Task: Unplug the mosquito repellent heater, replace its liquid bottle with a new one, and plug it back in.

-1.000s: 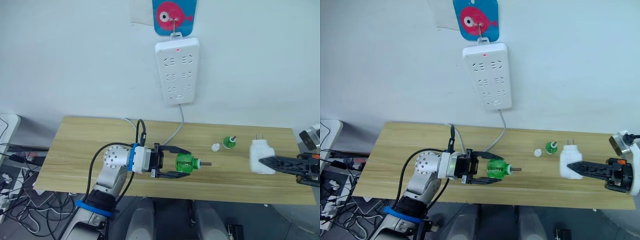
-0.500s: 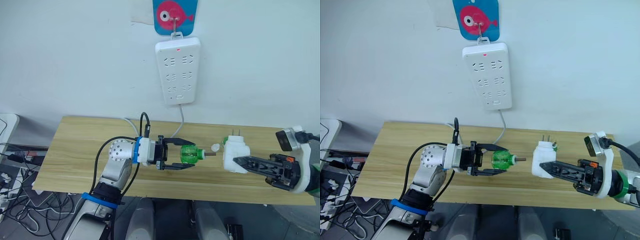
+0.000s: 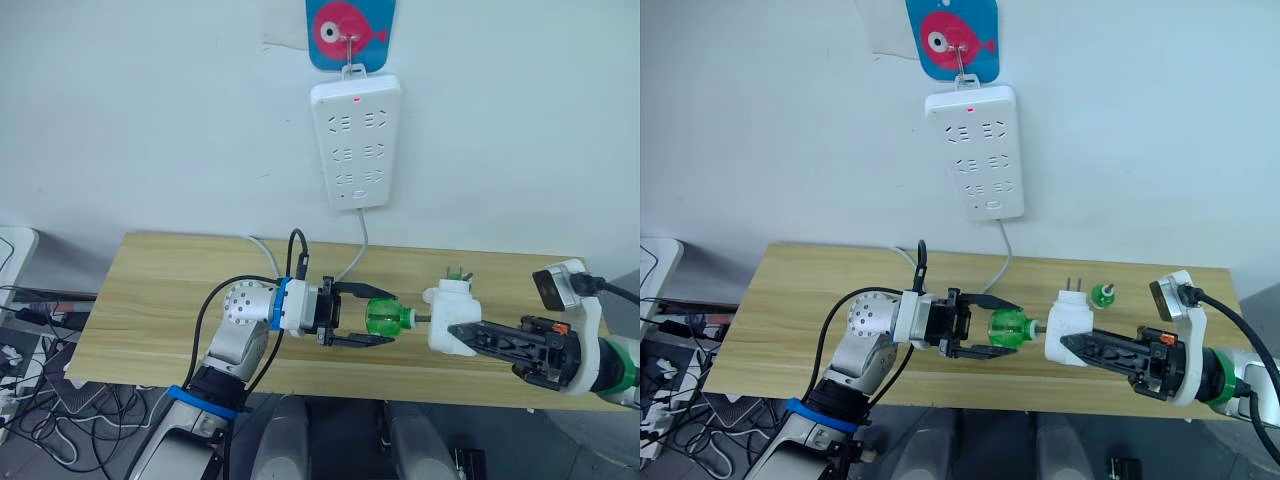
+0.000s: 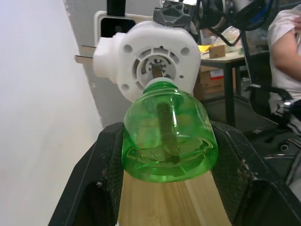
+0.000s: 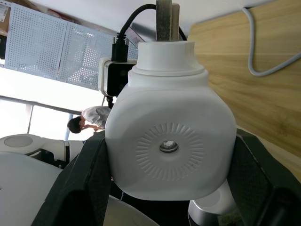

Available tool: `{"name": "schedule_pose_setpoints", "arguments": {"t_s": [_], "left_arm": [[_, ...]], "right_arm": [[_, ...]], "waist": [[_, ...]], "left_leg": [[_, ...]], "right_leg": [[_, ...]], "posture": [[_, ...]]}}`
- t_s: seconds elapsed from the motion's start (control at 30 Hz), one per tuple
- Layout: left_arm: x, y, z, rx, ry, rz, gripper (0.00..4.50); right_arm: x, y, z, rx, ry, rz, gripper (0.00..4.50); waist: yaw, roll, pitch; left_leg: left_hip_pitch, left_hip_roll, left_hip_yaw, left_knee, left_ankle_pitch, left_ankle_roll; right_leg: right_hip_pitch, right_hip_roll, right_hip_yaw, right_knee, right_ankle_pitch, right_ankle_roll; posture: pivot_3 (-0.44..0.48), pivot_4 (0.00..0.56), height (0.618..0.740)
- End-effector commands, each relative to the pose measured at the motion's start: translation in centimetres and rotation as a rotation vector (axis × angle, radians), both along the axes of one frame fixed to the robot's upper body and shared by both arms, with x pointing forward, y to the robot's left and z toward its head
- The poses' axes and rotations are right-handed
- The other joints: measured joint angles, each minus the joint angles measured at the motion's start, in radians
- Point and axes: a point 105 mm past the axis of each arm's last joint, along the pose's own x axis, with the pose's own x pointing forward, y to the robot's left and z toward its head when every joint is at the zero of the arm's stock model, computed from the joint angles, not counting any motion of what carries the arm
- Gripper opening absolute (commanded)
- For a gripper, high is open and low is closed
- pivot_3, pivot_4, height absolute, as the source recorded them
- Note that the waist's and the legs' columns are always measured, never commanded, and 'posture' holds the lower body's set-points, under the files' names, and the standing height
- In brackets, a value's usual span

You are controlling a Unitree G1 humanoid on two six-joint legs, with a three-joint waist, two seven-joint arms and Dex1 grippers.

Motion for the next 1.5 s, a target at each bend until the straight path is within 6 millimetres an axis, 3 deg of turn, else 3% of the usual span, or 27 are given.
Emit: {"name": "schedule_pose_setpoints", "arguments": {"t_s": [0.03, 0.63, 1.3, 1.5], "left_arm": [[-1.0, -0.5, 0.6, -0.015, -0.033, -0.044, 2.26], [-0.4, -0.5, 1.1, 0.011, -0.058, -0.068, 2.26], [-0.5, -0.7, 1.8, -0.010, -0.066, -0.066, 2.26], [-0.3, -1.1, 1.3, 0.012, -0.066, -0.060, 2.26]], "right_arm": [[-0.7, 1.1, 0.3, 0.017, -0.013, 0.027, 2.95], [-0.9, 1.6, 0.0, -0.063, 0.014, 0.103, 2.95], [1.5, -0.1, 0.2, -0.076, 0.017, 0.006, 2.95], [1.0, 1.1, 0.1, -0.082, 0.001, 0.048, 2.95]], "waist": [[0.000, 0.000, 0.000], [0.002, 0.000, 0.000], [0.002, 0.000, 0.000], [0.002, 0.000, 0.000]], "left_leg": [[0.000, 0.000, 0.000, 0.000, 0.000, 0.000], [0.000, 0.000, 0.000, 0.000, 0.000, 0.000], [0.000, 0.000, 0.000, 0.001, 0.000, 0.000], [0.000, 0.000, 0.000, 0.001, 0.000, 0.000]], "right_leg": [[0.000, 0.000, 0.000, 0.000, 0.000, 0.000], [0.000, 0.000, 0.000, 0.000, 0.000, 0.000], [0.000, -0.001, 0.000, 0.000, 0.000, 0.000], [0.000, -0.001, 0.000, 0.001, 0.000, 0.000]], "posture": [[0.126, 0.315, 0.740], [0.142, 0.295, 0.740], [0.142, 0.296, 0.740], [0.140, 0.297, 0.740]]}}
